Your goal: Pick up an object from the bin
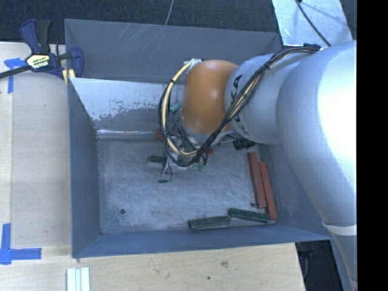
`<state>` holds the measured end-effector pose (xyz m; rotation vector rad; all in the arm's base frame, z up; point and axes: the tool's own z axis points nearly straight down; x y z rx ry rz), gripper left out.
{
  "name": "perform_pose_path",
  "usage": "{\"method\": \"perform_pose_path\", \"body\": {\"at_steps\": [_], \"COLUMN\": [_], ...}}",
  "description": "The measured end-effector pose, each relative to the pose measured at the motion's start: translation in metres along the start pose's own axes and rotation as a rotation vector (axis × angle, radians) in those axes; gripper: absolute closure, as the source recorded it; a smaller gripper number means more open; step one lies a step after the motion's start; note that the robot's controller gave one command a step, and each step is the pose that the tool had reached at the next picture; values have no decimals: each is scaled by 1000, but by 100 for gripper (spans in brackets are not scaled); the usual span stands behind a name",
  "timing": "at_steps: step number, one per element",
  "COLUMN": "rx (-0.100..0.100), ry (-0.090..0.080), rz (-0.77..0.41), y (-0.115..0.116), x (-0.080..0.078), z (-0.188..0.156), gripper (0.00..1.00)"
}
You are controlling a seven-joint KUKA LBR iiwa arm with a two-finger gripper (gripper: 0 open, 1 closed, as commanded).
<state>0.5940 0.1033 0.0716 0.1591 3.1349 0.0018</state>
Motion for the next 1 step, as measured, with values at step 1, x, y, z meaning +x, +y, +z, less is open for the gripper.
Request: {"method": "perform_pose_path", "body": {"at_steps": [1], "rx": [0], "ry": [1], "rz": [-1], "y": [0], "x": [0], "z": [-24], "gripper": [100]}}
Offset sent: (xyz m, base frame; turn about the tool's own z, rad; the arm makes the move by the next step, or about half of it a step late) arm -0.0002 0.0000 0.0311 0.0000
